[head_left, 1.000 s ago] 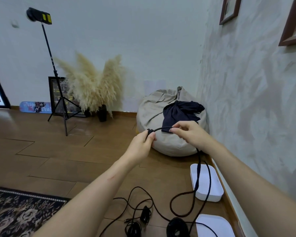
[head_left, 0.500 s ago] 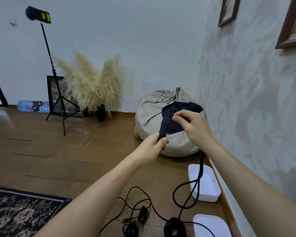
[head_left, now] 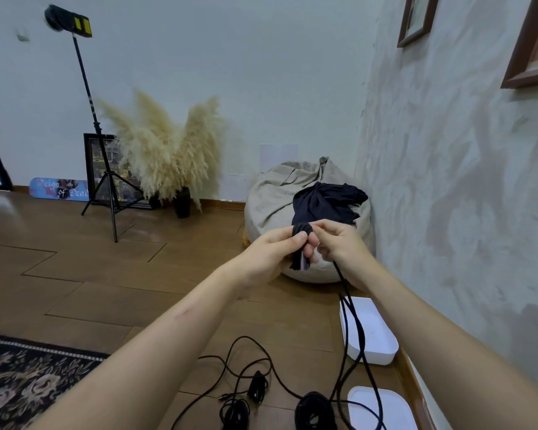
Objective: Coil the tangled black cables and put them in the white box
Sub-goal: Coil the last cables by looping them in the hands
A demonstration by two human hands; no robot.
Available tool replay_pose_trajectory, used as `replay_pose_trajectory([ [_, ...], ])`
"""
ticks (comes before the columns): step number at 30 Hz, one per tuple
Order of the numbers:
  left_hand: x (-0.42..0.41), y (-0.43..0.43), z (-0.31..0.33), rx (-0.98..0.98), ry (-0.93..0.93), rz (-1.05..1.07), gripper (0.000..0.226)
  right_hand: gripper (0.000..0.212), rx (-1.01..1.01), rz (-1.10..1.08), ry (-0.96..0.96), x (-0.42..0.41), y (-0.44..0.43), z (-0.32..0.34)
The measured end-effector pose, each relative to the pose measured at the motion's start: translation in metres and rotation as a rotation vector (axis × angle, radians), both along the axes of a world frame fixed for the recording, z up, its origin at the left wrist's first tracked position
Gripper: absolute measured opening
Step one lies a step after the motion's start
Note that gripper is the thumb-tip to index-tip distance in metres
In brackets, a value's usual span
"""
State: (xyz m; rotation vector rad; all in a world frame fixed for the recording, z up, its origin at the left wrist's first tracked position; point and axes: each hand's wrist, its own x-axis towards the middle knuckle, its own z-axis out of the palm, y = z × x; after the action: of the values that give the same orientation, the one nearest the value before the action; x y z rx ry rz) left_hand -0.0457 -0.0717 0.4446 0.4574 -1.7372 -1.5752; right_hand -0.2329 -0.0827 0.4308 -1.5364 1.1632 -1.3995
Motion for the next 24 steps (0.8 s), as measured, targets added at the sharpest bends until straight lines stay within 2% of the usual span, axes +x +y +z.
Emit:
replay_pose_trajectory([
  [4, -0.003, -0.01, 0.004, 0.128, 0.208, 0.121, 0.02, 0.03, 0.048, 0.019, 0.035, 0.034, 0.005, -0.011],
  [8, -0.006, -0.025, -0.004, 0.203, 0.317, 0.346, 0.019, 0.024, 0.057, 0.041, 0.374, 0.048, -0.001, -0.026],
  [11, -0.004, -0.03, -0.009, 0.147, 0.245, 0.511, 0.017, 0.023, 0.06, 0.079, 0.512, 0.054, -0.001, -0.029],
  [15, -0.004, -0.031, -0.015, 0.089, 0.172, 0.587, 0.013, 0.017, 0.091, 0.146, 0.511, 0.055, 0.003, -0.019],
  [19, -0.003, -0.032, -0.014, 0.037, 0.147, 0.697, 0.013, 0.02, 0.181, 0.24, 0.454, 0.055, 0.013, -0.012],
  [21, 0.002, -0.036, -0.015, -0.056, 0.089, 0.793, 0.013, 0.019, 0.164, 0.255, 0.55, 0.057, 0.015, -0.008],
  [24, 0.007, -0.04, -0.028, -0.263, -0.137, 0.797, 0.012, 0.016, 0.09, 0.23, 0.754, 0.051, 0.012, -0.003],
])
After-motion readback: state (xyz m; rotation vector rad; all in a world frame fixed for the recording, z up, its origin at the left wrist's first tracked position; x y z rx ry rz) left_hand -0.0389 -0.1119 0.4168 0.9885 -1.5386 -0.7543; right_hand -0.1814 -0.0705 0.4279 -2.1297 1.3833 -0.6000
